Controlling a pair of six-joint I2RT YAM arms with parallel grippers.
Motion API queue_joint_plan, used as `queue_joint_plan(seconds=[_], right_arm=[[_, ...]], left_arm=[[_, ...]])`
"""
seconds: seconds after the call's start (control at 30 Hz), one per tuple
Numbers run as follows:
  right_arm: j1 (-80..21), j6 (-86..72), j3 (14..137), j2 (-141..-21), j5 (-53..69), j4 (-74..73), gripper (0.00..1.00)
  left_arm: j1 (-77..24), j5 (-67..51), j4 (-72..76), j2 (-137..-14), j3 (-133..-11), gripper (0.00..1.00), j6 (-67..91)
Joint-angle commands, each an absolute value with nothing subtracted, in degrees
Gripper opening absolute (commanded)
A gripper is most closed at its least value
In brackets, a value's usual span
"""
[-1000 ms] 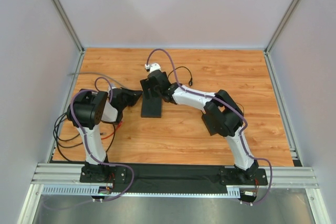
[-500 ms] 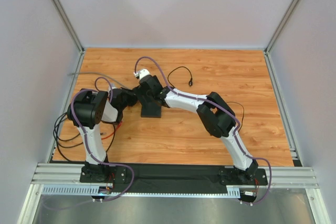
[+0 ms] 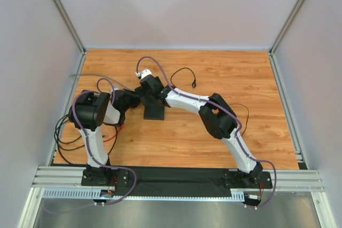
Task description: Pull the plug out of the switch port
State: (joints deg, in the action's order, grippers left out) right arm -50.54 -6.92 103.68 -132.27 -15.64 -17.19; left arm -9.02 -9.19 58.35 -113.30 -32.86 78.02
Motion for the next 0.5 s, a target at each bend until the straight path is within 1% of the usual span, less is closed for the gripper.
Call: queue_joint_plan(seconds=[0.0,0.2,0.47], right_arm=[[-49.1,-8.7,105.9,-134.7,-20.5,-24.7,0.84],[-48.1,-13.9,110.2,-138.3,-23.1,-31.7,0.83],[-47.0,-15.6,109.1,-137.7,-21.8,-31.4,0.83]], left_arm=[[-9.1,-9.1,54.1,-115.1,-33.2,0.0,74.6],[-9.1,-8.4,53.6,-114.5,-33.8,0.0,73.6],[-7.6,-6.3,51.9,-111.4,-33.3,0.0,71.3]])
